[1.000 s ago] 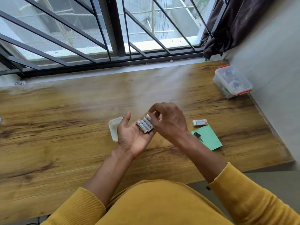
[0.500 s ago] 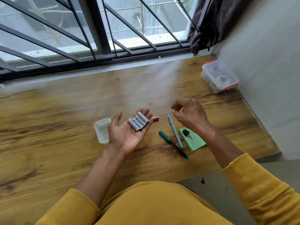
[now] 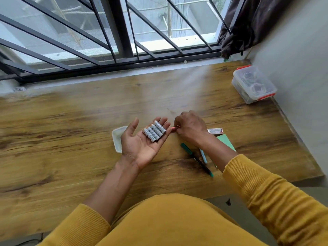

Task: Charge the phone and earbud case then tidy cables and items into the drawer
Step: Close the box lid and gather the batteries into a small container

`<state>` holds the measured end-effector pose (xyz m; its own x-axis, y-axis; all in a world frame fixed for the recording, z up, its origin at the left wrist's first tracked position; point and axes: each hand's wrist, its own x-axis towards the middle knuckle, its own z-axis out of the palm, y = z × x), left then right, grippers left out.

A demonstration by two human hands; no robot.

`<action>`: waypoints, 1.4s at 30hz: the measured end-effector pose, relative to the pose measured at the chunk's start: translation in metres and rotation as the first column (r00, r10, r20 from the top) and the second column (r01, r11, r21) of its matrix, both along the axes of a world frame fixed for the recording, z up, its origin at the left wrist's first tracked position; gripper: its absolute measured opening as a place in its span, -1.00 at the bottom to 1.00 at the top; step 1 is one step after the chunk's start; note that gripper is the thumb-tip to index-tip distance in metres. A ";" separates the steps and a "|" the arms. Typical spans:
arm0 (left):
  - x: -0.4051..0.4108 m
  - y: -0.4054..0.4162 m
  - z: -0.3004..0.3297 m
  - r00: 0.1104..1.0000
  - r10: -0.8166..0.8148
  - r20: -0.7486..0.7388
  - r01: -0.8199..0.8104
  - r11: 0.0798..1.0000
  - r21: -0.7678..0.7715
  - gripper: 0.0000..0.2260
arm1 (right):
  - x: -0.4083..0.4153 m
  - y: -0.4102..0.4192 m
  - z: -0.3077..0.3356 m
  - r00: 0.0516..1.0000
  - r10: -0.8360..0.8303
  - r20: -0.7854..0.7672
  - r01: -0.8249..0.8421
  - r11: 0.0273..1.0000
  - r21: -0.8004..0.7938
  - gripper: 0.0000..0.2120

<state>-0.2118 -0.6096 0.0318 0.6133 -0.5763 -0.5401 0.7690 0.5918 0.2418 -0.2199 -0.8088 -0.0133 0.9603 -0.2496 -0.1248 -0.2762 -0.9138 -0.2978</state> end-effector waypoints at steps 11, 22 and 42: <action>0.004 0.019 0.002 0.994 0.104 0.045 -0.106 0.993 0.049 -0.42 | -0.002 0.025 0.046 0.943 -0.078 0.324 0.030 0.988 0.150 -0.87; 0.003 0.048 0.014 0.985 0.151 0.080 -0.153 0.988 0.030 -0.48 | -0.020 0.110 0.072 0.869 0.149 0.471 -0.270 0.942 0.201 -0.84; 0.018 0.101 0.010 0.969 0.220 0.114 -0.241 0.945 0.221 -0.66 | -0.003 0.179 0.055 0.821 0.319 0.474 -0.417 0.901 0.117 -0.83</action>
